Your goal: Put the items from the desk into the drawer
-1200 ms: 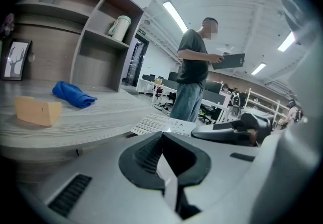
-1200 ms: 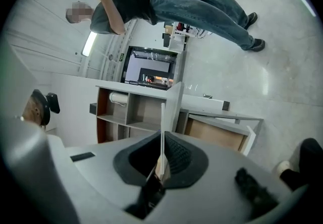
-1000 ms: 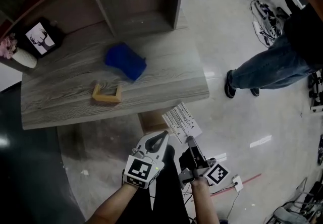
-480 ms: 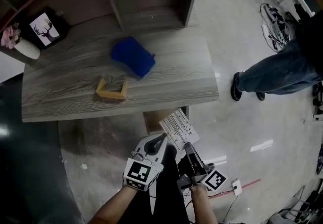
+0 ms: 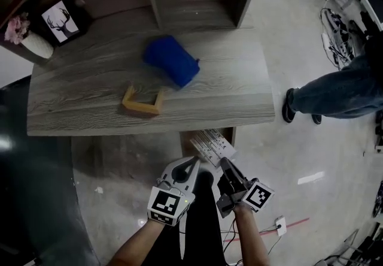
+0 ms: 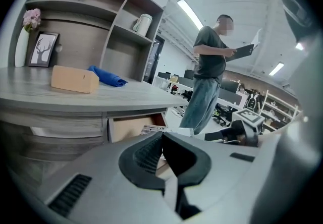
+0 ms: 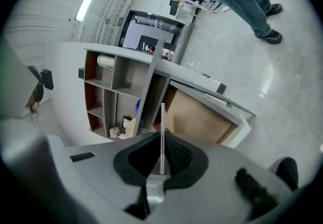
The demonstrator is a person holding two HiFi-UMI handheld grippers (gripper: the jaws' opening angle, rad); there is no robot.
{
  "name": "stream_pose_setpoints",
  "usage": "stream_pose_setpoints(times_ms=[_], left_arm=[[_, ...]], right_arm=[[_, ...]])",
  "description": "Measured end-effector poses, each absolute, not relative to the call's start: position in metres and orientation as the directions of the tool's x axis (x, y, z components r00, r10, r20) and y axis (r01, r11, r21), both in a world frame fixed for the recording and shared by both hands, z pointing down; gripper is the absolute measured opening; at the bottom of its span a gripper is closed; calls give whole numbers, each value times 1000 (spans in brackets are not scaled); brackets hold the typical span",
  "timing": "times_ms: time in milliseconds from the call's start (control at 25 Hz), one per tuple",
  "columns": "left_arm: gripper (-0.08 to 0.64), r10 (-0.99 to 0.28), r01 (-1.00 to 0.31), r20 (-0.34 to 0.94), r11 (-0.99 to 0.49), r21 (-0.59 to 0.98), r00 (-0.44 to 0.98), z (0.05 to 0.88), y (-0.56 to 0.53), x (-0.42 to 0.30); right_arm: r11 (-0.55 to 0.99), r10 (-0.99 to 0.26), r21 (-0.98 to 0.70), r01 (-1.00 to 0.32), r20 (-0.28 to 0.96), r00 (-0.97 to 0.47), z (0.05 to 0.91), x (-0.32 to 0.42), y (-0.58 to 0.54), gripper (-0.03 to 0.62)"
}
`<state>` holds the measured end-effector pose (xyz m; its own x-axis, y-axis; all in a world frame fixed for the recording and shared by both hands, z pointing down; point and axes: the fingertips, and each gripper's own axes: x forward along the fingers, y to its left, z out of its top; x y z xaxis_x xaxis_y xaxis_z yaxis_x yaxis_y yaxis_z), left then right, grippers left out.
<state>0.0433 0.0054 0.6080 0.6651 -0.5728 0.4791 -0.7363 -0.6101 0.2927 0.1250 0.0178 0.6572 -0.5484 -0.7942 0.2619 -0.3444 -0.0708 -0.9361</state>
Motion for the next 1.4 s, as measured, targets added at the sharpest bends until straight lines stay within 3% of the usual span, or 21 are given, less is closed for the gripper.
stream_pose_setpoints(times_ms=[560,760,1080,1160,1400], left_arm=[[11,-591,-766,501,-576,286,632,636,-11,22],[11,-594,-767,497,-573,290,632,634,-16,20],[11,-578,-759,506,-575,305,641,639,-10,26],[11,-575,-758,508,-575,307,642,640,-9,27],[11,-568,-754,509,-577,316,647,639,-7,33]], right_arm=[[-54,-644,-851,-523,430,-632,708,103,4,25],[-53,-623,-845,-532,444,-644,715,103,6,26],[77,-586,-718,-692,529,-614,731,111,4,33],[88,-583,-686,-722,552,-596,735,114,0,131],[118,-605,-584,-803,599,-524,736,121,-7,178]])
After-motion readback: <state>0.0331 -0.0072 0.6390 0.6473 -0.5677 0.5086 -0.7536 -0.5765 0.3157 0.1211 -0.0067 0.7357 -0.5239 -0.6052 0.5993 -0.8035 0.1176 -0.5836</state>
